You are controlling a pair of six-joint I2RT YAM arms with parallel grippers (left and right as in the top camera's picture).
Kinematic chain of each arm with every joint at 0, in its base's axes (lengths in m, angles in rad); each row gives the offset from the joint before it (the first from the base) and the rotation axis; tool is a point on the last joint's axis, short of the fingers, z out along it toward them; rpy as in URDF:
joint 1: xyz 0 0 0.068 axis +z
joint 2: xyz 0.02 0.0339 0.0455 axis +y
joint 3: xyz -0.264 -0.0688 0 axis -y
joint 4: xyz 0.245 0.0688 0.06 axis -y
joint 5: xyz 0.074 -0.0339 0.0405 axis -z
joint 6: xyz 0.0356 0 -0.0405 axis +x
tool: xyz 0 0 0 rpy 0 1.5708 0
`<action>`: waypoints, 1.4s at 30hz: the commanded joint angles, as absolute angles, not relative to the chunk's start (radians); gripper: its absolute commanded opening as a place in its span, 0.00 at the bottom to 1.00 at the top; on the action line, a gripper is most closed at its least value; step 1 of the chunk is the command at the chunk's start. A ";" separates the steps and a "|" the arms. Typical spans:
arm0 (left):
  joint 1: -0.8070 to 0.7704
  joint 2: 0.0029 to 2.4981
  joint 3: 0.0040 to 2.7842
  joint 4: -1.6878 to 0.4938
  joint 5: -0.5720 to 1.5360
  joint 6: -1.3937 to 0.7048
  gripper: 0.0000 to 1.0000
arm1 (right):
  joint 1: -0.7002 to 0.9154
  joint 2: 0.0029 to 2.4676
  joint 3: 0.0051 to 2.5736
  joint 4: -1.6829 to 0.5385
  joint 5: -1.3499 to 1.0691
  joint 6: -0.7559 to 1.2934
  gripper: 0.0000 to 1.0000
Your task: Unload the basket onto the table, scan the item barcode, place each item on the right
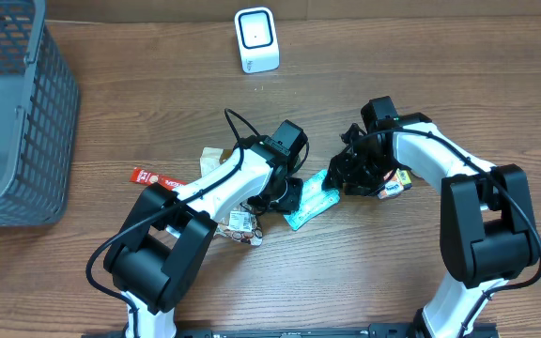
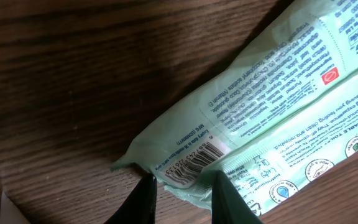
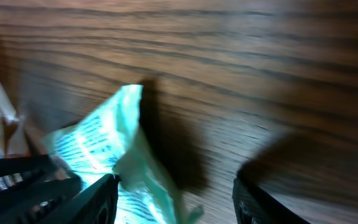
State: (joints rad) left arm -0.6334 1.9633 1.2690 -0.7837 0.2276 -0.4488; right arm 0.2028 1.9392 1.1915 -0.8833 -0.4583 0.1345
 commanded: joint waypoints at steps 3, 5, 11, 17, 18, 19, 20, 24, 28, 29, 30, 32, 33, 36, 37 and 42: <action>-0.640 1.960 1.246 -0.781 0.165 -0.476 0.17 | 0.202 1.942 1.111 -0.789 -0.571 0.130 0.61; -0.641 1.962 1.246 -0.781 0.157 -0.476 0.18 | 0.202 1.942 1.088 -0.762 -0.614 0.130 0.60; -0.641 1.962 1.246 -0.780 0.146 -0.480 0.17 | 0.202 1.942 1.011 -0.664 -0.725 0.145 0.54; -0.641 1.962 1.246 -0.780 0.145 -0.480 0.16 | 0.200 1.942 1.001 -0.652 -0.728 0.155 0.52; -0.641 1.962 1.246 -0.780 0.145 -0.480 0.16 | 0.200 1.942 1.001 -0.652 -0.728 0.155 0.52; -0.641 1.962 1.246 -0.781 0.142 -0.480 0.16 | 0.199 1.942 1.002 -0.652 -0.728 0.155 0.52; -0.641 1.962 1.246 -0.781 0.134 -0.480 0.16 | 0.187 1.942 1.002 -0.656 -0.728 0.155 0.51; -0.641 1.962 1.246 -0.784 0.130 -0.480 0.16 | 0.148 1.942 1.002 -0.687 -0.727 0.147 0.50; -0.641 1.962 1.246 -0.784 0.130 -0.481 0.16 | 0.115 1.942 1.002 -0.709 -0.728 0.128 0.46; -0.641 1.962 1.246 -0.784 0.131 -0.481 0.15 | 0.115 1.942 1.001 -0.709 -0.728 0.128 0.45; -0.641 1.962 1.246 -0.785 0.131 -0.480 0.15 | 0.116 1.942 1.000 -0.710 -0.728 0.129 0.43; -0.641 1.962 1.246 -0.785 0.131 -0.486 0.15 | 0.119 1.942 1.000 -0.712 -0.728 0.130 0.42; -0.641 1.962 1.246 -0.785 0.131 -0.487 0.15 | 0.119 1.942 1.000 -0.712 -0.728 0.130 0.41; -0.642 1.962 1.246 -0.785 0.131 -0.487 0.15 | 0.118 1.942 0.987 -0.704 -0.730 0.130 0.38; -0.642 1.962 1.246 -0.785 0.131 -0.487 0.15 | 0.118 1.942 0.973 -0.691 -0.743 0.130 0.38; -0.642 1.962 1.246 -0.784 0.131 -0.487 0.15 | 0.118 1.942 0.941 -0.650 -0.796 0.129 0.38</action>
